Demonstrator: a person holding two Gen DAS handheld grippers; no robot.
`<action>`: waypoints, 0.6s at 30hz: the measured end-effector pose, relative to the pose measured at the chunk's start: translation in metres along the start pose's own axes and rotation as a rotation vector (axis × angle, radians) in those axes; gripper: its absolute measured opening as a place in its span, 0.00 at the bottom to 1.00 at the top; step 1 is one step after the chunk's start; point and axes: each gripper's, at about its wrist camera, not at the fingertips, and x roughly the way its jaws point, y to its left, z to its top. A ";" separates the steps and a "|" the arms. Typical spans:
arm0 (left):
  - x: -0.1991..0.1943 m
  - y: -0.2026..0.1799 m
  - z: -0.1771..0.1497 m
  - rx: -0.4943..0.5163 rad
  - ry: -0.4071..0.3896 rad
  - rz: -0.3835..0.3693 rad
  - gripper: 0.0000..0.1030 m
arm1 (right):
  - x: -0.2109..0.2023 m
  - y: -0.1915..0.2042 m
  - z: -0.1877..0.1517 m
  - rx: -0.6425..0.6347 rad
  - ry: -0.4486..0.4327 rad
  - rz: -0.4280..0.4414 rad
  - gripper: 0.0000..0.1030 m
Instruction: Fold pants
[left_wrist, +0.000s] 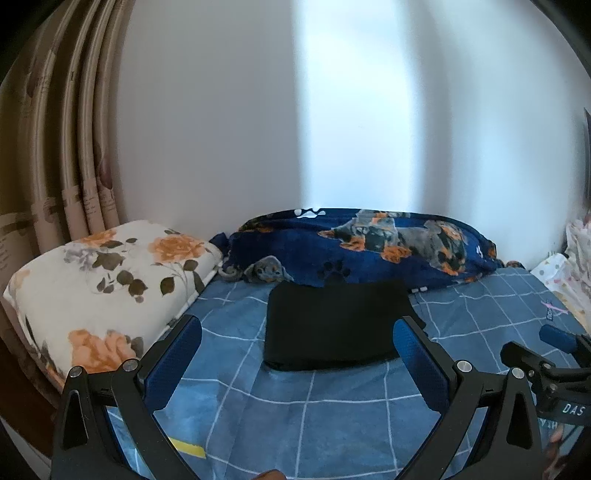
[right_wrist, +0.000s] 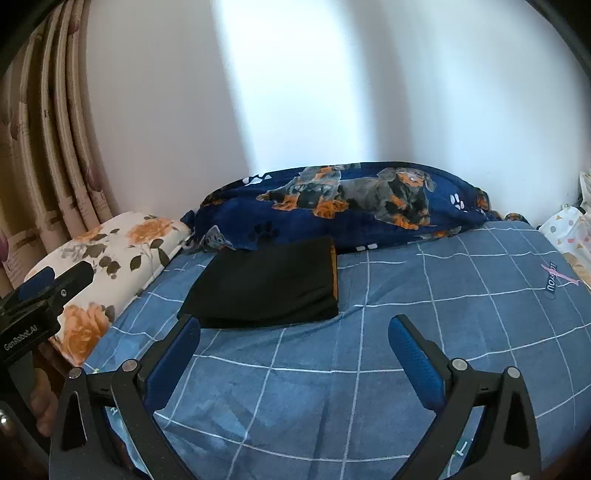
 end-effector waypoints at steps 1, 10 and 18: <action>0.000 -0.001 0.000 0.006 0.000 -0.001 1.00 | -0.001 0.000 0.000 -0.003 -0.001 0.001 0.99; -0.001 -0.006 -0.001 0.015 0.011 -0.036 1.00 | 0.000 0.001 0.002 -0.010 0.003 0.008 0.99; 0.003 -0.006 -0.003 0.012 0.027 -0.044 1.00 | 0.003 0.000 -0.001 -0.012 0.015 0.009 0.99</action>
